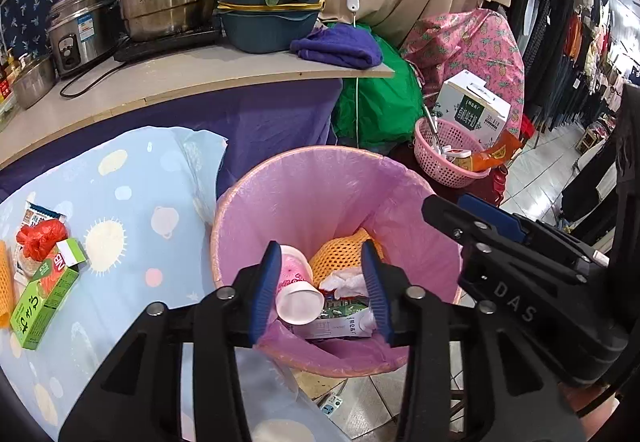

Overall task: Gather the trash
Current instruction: 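Carry cup and tissue over the pink bin and open both tools, then grasp the orange foam net with the left tool while the right tool grasps the green wasabi box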

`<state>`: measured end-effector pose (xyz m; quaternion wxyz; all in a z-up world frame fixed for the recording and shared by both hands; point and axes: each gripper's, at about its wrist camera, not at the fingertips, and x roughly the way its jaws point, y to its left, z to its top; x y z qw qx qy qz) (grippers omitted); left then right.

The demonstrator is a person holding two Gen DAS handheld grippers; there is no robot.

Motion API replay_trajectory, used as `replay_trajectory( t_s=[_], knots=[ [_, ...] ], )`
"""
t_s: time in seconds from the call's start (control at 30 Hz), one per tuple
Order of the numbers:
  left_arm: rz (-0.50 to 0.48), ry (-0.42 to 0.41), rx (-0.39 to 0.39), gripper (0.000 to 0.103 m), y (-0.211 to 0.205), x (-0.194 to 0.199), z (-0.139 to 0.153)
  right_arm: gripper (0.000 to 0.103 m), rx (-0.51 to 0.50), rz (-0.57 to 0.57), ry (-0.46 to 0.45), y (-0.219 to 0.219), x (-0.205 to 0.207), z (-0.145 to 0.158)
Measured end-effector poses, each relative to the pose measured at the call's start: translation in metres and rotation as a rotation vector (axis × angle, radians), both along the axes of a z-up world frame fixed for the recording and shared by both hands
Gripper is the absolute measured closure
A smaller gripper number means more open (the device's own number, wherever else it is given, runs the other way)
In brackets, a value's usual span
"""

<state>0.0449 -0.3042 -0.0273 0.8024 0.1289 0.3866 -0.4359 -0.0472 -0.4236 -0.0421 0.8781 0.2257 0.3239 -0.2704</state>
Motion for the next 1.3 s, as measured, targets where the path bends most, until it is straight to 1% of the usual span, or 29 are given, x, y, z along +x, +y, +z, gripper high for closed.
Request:
replay_trajectory(
  t_s=[0.37,0.7,0.93,1.07,1.1,1.17,1.2,1.3],
  knots=[
    [0.017,-0.005,-0.012,0.063,0.009,-0.001,0.008,0.064,-0.010,0.008,-0.011,0.008,-0.005,0.009],
    [0.071,-0.006,-0.020,0.062,0.037,0.004,0.017,0.063,-0.021,0.046,-0.017,0.031,-0.002,0.017],
    [0.137,0.002,-0.013,0.061,0.077,0.014,0.015,0.062,-0.020,0.094,-0.015,0.059,0.009,0.020],
    [0.193,0.005,-0.003,0.060,0.108,0.022,0.011,0.060,-0.023,0.133,-0.011,0.080,0.020,0.020],
    [0.208,0.009,-0.002,0.060,0.115,0.024,0.010,0.059,-0.023,0.146,-0.009,0.087,0.024,0.020],
    [0.245,0.019,-0.002,0.053,0.136,0.030,0.007,0.057,-0.022,0.169,-0.007,0.099,0.030,0.019],
    [0.262,0.019,0.000,0.051,0.143,0.032,0.005,0.057,-0.023,0.181,-0.004,0.105,0.034,0.019],
    [0.319,0.025,0.015,0.050,0.172,0.040,-0.001,0.057,-0.023,0.224,0.007,0.125,0.047,0.016]
  ],
)
